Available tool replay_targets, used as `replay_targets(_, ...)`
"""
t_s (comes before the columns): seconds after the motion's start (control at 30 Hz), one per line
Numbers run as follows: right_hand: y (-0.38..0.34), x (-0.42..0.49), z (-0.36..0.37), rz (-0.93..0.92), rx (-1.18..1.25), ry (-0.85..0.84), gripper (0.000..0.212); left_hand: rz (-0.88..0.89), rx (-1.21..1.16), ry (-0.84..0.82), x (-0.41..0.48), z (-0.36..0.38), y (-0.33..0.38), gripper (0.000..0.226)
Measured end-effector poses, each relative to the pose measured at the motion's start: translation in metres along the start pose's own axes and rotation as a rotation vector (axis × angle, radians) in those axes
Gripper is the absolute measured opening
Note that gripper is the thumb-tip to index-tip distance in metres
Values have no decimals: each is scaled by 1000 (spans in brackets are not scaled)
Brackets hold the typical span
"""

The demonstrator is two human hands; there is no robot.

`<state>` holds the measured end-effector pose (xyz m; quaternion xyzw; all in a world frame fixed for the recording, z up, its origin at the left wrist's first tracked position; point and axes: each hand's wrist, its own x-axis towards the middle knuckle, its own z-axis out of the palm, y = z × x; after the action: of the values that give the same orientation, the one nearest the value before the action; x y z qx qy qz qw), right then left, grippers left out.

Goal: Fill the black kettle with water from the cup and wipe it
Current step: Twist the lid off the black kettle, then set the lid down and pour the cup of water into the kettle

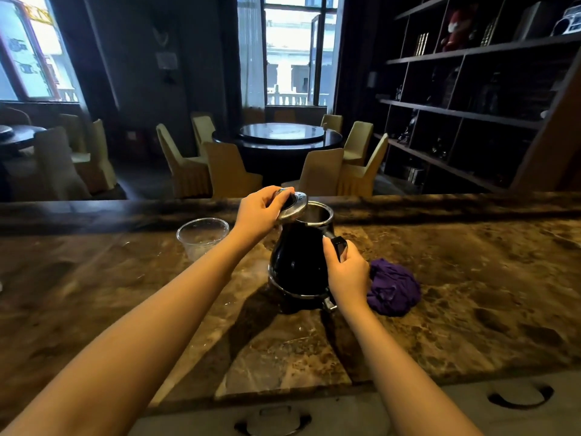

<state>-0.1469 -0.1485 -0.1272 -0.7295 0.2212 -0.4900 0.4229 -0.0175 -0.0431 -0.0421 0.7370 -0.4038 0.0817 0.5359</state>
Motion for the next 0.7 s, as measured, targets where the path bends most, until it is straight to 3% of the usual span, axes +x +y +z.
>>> replay_targets(0.13, -2, 0, 0, 11, 18, 3, 37, -57, 55, 15, -50, -21, -35, 23)
replay_targets(0.37, -7, -1, 0, 22, -37, 33, 42, -308, 215, -29, -134, -37, -90, 22)
replay_targets(0.7, -12, 6, -3, 35, 48, 34, 42, -363, 265, -52, -158, -51, -100, 26)
